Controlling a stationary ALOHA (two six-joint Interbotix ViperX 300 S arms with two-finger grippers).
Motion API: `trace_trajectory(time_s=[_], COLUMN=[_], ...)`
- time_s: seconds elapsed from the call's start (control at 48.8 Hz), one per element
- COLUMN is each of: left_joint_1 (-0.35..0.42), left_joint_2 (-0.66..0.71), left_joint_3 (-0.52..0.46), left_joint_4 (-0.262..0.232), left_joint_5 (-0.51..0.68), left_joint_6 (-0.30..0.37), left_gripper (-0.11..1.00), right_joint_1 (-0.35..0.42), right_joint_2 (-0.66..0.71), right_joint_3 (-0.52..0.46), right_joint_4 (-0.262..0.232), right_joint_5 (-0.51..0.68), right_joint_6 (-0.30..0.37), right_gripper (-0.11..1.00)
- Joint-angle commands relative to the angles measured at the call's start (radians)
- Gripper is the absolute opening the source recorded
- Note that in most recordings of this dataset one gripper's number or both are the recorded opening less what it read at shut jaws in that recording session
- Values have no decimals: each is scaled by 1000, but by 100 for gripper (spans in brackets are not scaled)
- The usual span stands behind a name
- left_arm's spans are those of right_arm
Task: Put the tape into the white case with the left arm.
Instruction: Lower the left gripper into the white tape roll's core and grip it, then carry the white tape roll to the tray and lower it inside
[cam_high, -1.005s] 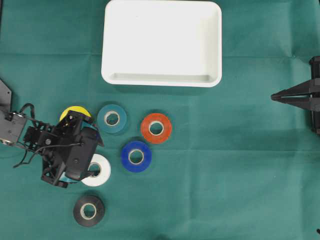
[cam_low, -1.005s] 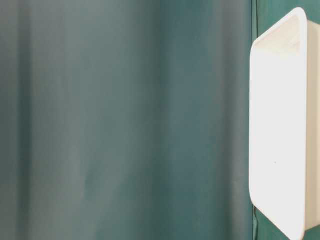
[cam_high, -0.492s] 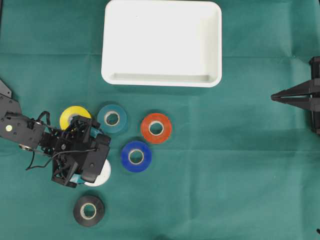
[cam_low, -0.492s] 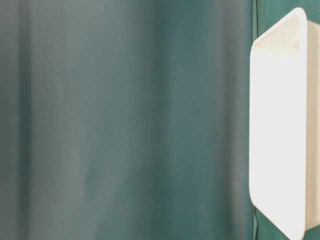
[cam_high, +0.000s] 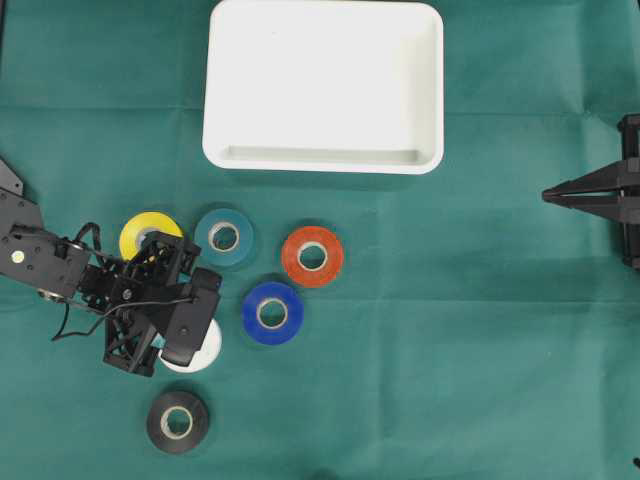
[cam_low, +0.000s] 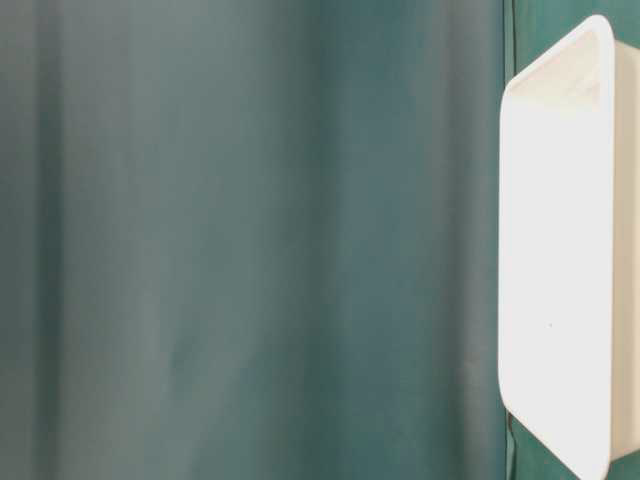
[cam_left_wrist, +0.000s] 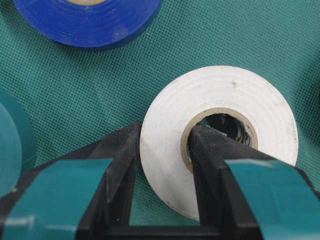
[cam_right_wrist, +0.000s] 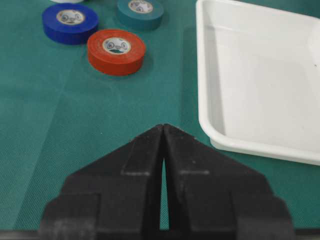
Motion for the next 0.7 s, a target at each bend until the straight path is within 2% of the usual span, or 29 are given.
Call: trace_trajectory(time_s=[0.0, 0.41, 0.677], left_joint_1=[-2, -35, -40], left_joint_2=[-14, -84, -147], left_joint_3=[-17, -63, -91], left_joint_4=[2, -2, -2], left_joint_5=[-6, 5, 146], left_joint_6=[-5, -48, -49], left_gripper=[27, 27, 27], right_joint_1=[-3, -3, -2], right_joint_2=[12, 12, 11], right_joint_3=[-15, -17, -18], right_joint_4=[-2, 0, 0], right_joint_5=[-3, -3, -3], right_joint_6=[2, 2, 2], right_gripper=[-10, -10, -10])
